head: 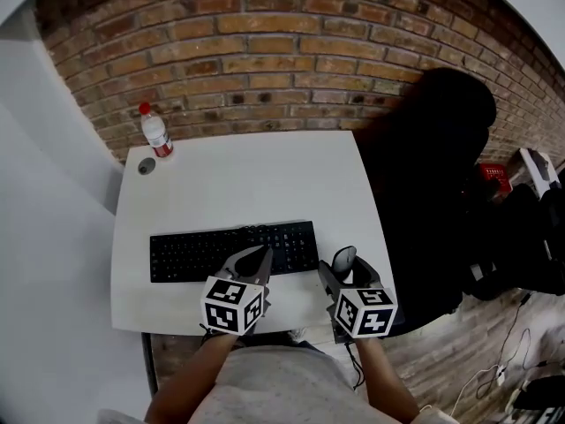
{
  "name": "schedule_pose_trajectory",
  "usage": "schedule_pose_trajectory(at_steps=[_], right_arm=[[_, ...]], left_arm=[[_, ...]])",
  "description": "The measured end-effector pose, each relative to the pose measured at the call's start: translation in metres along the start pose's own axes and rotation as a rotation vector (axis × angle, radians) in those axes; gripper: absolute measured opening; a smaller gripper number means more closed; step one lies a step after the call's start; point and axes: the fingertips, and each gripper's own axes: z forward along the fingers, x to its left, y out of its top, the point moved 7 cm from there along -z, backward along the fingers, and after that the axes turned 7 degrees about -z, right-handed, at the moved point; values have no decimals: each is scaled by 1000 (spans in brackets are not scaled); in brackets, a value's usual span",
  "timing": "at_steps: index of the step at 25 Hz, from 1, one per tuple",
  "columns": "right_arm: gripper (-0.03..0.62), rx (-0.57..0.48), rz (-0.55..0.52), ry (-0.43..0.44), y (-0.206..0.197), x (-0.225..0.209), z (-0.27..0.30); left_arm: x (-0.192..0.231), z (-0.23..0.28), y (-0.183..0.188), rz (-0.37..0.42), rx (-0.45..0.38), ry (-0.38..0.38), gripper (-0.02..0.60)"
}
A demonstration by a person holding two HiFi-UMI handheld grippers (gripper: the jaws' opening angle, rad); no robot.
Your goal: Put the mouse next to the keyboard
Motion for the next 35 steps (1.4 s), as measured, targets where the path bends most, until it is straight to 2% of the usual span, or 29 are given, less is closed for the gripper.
schedule_pose_trajectory(at_steps=[14,22,35], right_arm=[[308,114,-12,48,-13,-52,45],[308,213,6,13,-21,-61,68],[308,273,34,-48,-28,-69,82]], left_arm=[[-11,30,-6,-18,4,103,-8],[0,26,-5,-31,7,156,-8],[6,24,2,-28,-2,149,-8]])
